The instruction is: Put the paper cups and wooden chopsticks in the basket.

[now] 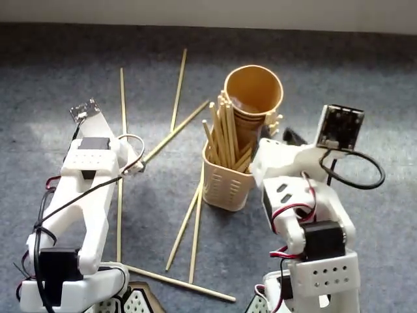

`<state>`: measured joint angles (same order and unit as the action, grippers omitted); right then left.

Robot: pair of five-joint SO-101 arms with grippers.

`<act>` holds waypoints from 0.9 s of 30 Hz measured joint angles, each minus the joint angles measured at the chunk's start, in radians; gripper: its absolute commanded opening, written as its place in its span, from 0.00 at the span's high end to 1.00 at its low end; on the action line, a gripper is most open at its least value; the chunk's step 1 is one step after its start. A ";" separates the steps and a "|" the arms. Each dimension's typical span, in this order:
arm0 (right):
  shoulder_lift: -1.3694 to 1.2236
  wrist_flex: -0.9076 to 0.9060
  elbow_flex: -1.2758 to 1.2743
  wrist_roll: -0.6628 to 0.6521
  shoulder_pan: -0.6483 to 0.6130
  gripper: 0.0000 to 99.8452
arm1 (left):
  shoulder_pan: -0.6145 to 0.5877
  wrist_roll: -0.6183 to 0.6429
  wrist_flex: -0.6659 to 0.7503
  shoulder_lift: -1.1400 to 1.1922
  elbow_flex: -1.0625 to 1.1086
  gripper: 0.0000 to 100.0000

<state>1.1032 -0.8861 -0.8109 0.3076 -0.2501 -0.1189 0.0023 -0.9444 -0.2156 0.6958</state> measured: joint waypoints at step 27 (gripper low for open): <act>0.008 0.063 -0.222 -0.095 0.008 0.99 | 0.000 0.003 0.000 0.000 0.020 0.75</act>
<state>1.1109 -0.8232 -1.0334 0.2125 -0.2424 -0.1189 0.0054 -0.9444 -0.2156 0.7158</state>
